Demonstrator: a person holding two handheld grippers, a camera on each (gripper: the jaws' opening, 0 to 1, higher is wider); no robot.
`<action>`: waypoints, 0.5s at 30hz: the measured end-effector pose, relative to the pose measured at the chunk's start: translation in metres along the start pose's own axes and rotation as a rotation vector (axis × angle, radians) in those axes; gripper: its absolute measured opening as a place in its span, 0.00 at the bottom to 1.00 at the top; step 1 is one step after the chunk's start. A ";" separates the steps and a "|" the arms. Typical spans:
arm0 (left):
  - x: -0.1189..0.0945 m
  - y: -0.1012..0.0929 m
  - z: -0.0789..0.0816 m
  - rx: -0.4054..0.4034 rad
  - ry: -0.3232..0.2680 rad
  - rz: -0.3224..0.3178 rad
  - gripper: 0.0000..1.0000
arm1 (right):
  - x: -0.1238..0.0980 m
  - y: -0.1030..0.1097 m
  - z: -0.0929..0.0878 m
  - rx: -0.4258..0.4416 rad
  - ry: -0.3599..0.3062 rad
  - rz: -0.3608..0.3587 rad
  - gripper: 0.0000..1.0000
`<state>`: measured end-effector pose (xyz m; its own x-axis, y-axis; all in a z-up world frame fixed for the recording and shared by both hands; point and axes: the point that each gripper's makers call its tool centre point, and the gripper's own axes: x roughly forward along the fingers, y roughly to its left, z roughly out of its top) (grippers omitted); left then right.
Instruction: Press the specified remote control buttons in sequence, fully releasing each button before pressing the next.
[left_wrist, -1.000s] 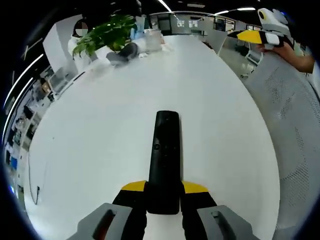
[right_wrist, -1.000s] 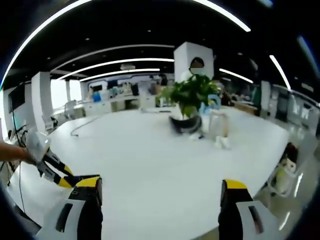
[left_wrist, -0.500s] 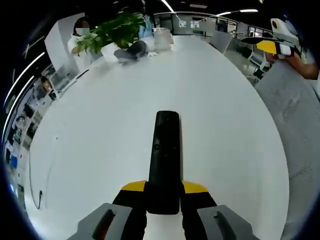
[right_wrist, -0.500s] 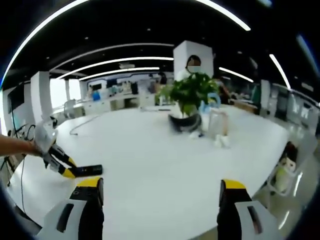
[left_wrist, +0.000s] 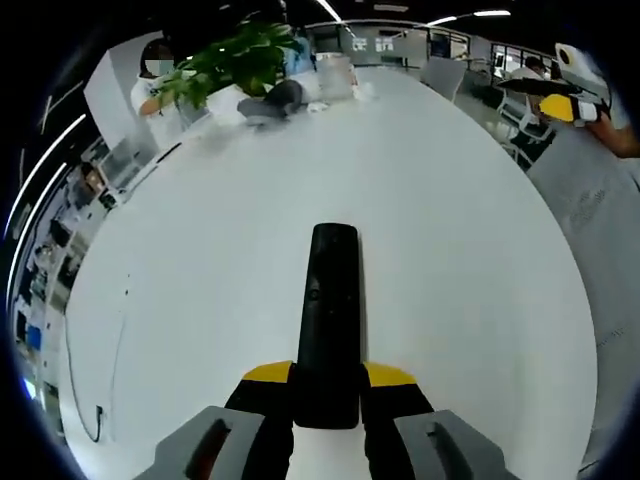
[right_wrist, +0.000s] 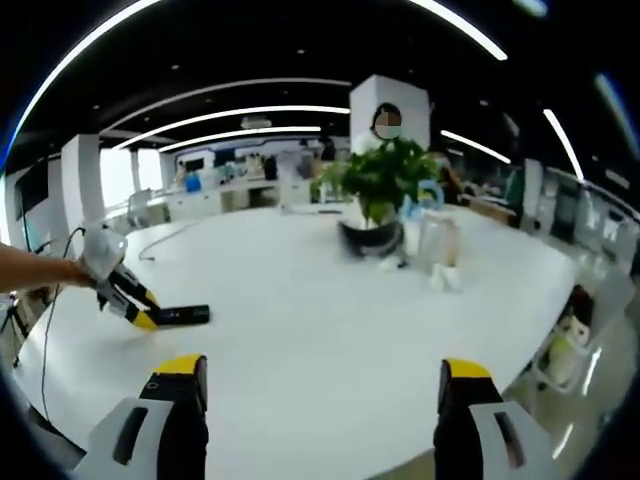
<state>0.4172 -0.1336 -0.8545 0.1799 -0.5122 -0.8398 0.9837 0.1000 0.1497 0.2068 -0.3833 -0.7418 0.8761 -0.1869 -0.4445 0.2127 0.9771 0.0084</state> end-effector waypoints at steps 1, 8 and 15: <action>0.000 0.004 0.001 0.003 0.001 0.001 0.24 | 0.000 0.000 0.000 0.001 0.001 -0.001 0.95; 0.004 0.034 0.006 0.021 0.016 0.017 0.24 | 0.001 0.000 -0.003 -0.007 0.018 -0.001 0.94; 0.009 0.055 0.008 0.044 0.030 0.026 0.24 | 0.001 0.002 -0.003 -0.001 0.016 0.013 0.92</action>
<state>0.4728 -0.1393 -0.8499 0.2054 -0.4840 -0.8506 0.9782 0.0750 0.1935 0.2072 -0.3818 -0.7447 0.8718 -0.1722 -0.4586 0.2006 0.9796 0.0136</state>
